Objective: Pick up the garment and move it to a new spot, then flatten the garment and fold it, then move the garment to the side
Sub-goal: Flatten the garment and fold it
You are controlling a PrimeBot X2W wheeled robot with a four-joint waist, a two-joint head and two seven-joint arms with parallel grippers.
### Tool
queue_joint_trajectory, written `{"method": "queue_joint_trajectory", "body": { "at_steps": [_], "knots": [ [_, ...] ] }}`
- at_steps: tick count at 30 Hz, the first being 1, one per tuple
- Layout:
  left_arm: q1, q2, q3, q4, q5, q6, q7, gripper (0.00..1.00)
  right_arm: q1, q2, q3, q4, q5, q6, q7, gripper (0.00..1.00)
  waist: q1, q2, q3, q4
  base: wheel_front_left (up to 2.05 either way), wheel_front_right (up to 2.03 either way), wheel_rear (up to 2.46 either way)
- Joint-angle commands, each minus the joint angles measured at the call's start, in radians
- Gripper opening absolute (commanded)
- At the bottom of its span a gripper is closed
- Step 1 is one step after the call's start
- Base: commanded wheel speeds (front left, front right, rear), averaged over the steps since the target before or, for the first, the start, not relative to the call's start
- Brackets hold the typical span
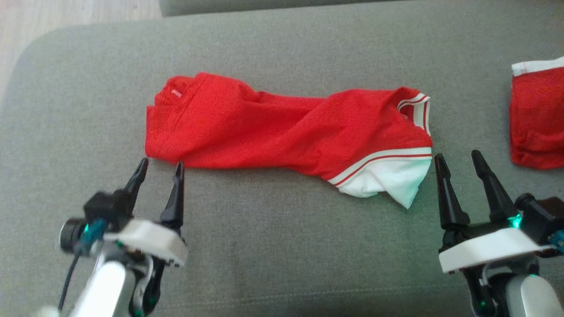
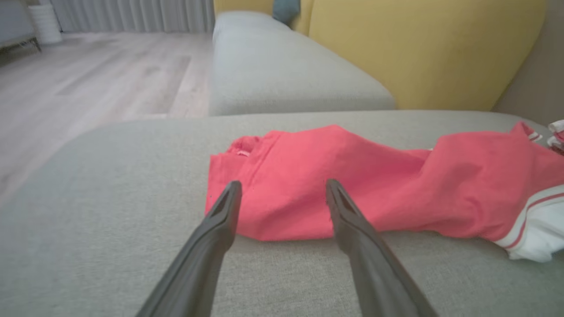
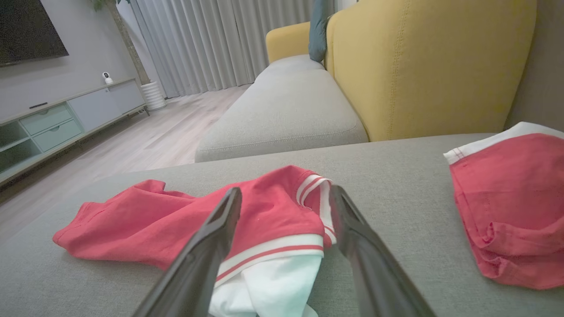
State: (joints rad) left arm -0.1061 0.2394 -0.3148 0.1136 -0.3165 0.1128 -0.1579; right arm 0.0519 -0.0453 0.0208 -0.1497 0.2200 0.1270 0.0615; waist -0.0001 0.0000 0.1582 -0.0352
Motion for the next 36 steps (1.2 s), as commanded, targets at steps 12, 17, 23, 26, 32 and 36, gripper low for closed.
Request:
{"method": "queue_joint_trajectory", "body": {
  "at_steps": [12, 17, 23, 26, 32, 36],
  "knots": [
    [-0.333, 0.056, 0.029, 0.292, -0.097, -0.117, 0.239, 1.00, -0.090, -0.005, 0.046, -0.025, 0.027, 0.004, -0.032, 1.00, 0.0001, 0.0000, 0.130, -0.046, 0.00, 0.00, 0.00],
    [-0.385, 0.070, 0.014, 0.380, -0.100, -0.148, 0.269, 0.89, -0.101, -0.005, 0.044, -0.012, 0.036, 0.004, -0.045, 1.00, 0.0001, 0.0000, 0.146, -0.058, 0.00, 0.00, 0.00],
    [-0.416, 0.074, 0.004, 0.432, -0.093, -0.162, 0.230, 0.00, -0.109, -0.005, 0.037, -0.004, 0.042, 0.004, -0.052, 1.00, 0.0001, 0.0000, 0.153, -0.053, 0.00, 0.00, 0.00],
    [-0.416, 0.072, 0.000, 0.417, -0.084, -0.162, 0.183, 0.00, -0.111, -0.005, 0.033, -0.001, 0.044, 0.004, -0.053, 1.00, 0.0001, 0.0000, 0.147, -0.046, 0.00, 0.00, 0.00],
    [-0.358, 0.065, -0.008, 0.246, -0.063, -0.125, 0.110, 0.00, -0.097, -0.005, 0.009, -0.005, 0.042, 0.004, -0.053, 1.00, 0.0001, 0.0000, 0.109, -0.019, 0.00, 0.00, 0.00],
    [-0.270, 0.072, -0.014, 0.047, -0.050, -0.079, 0.123, 0.00, -0.080, -0.005, -0.011, -0.008, 0.044, 0.004, -0.050, 1.00, 0.0001, 0.0000, 0.074, 0.004, 0.00, 0.00, 0.00]
  ]
}}
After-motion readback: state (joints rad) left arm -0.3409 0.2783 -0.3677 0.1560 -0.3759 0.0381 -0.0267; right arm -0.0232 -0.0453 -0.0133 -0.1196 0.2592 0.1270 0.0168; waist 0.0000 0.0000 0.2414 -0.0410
